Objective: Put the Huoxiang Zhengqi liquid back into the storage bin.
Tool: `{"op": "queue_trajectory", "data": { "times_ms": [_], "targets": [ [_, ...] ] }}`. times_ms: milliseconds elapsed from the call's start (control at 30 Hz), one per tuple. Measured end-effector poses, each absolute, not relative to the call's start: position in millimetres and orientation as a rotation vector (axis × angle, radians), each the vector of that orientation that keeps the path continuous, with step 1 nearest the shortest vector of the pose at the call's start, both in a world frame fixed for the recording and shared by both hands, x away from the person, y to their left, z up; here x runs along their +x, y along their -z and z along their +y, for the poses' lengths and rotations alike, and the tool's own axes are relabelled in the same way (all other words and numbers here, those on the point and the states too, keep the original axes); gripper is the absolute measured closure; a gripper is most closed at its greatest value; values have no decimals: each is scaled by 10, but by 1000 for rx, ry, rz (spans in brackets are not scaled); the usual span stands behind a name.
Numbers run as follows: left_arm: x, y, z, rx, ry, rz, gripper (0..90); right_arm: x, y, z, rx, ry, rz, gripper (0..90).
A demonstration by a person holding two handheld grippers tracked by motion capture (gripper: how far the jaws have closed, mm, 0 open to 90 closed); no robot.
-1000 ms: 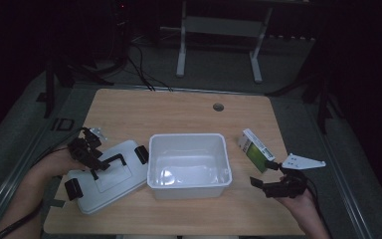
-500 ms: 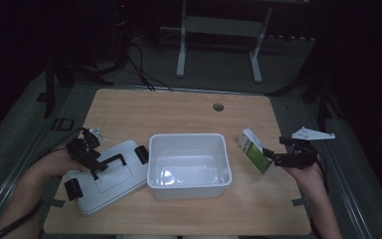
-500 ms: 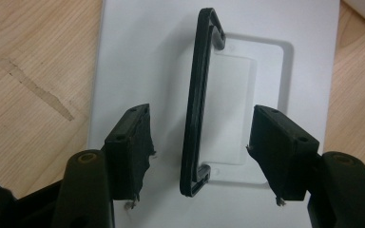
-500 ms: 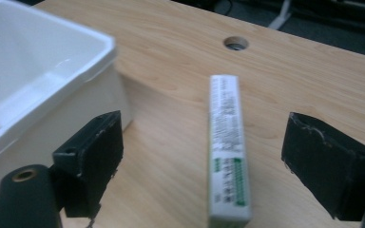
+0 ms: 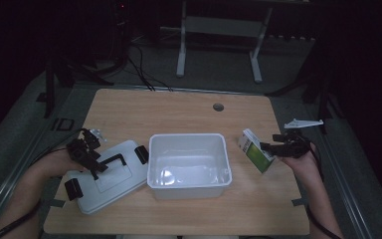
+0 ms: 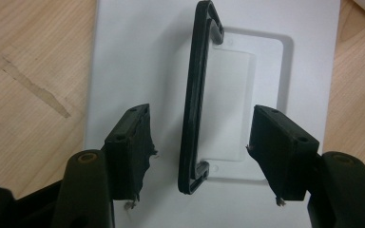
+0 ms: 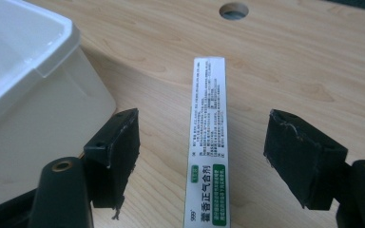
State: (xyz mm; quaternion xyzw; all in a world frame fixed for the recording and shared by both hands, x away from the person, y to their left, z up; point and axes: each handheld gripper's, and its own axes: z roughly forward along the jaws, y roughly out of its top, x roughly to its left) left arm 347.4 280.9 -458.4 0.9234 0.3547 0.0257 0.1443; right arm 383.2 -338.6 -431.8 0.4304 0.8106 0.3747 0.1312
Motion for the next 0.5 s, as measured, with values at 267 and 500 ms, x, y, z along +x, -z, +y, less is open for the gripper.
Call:
{"op": "queue_trajectory", "data": {
  "times_ms": [267,500],
  "targets": [
    [3475,4608,2808,2672,-76,1018,400,3978,4422,-3321,1289,-960,2463,342],
    [3481,4639,2807,2666,-61,1026,400,4084,4519,-3268,1334,-811,2563,380]
  ]
}}
